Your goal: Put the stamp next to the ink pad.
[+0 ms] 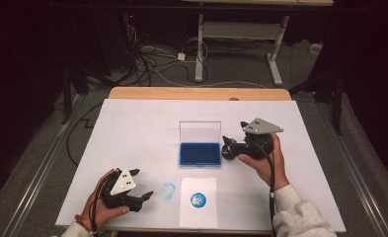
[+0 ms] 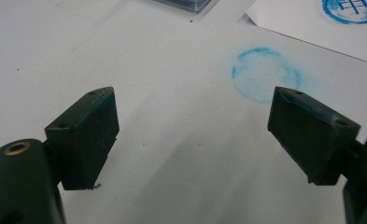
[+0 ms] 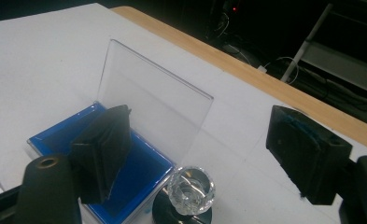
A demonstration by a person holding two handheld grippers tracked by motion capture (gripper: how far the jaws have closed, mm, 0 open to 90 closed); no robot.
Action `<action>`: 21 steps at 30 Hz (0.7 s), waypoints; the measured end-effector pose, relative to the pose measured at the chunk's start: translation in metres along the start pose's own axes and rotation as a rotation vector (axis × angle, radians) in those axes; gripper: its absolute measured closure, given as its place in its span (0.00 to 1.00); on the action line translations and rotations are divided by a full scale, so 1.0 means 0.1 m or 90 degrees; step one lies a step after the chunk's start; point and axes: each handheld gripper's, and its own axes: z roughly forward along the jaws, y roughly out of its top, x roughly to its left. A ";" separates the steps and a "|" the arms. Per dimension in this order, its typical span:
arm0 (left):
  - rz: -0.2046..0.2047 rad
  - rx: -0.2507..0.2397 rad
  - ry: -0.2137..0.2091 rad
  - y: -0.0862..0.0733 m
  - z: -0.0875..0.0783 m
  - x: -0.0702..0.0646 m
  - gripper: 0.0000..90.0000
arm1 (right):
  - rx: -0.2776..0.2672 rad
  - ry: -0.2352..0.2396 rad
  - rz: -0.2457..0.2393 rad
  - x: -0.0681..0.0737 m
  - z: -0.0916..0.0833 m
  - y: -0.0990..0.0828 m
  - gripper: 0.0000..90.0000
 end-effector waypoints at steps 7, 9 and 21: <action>0.000 0.001 0.001 0.00 0.00 0.00 0.18 | -0.006 -0.006 -0.012 0.05 -0.07 0.02 0.24; 0.000 0.002 0.002 0.00 0.00 0.00 0.18 | -0.007 -0.007 -0.016 0.06 -0.09 0.03 0.24; 0.001 0.002 0.000 0.00 0.00 0.00 0.18 | -0.019 -0.006 -0.036 0.13 -0.25 0.03 0.21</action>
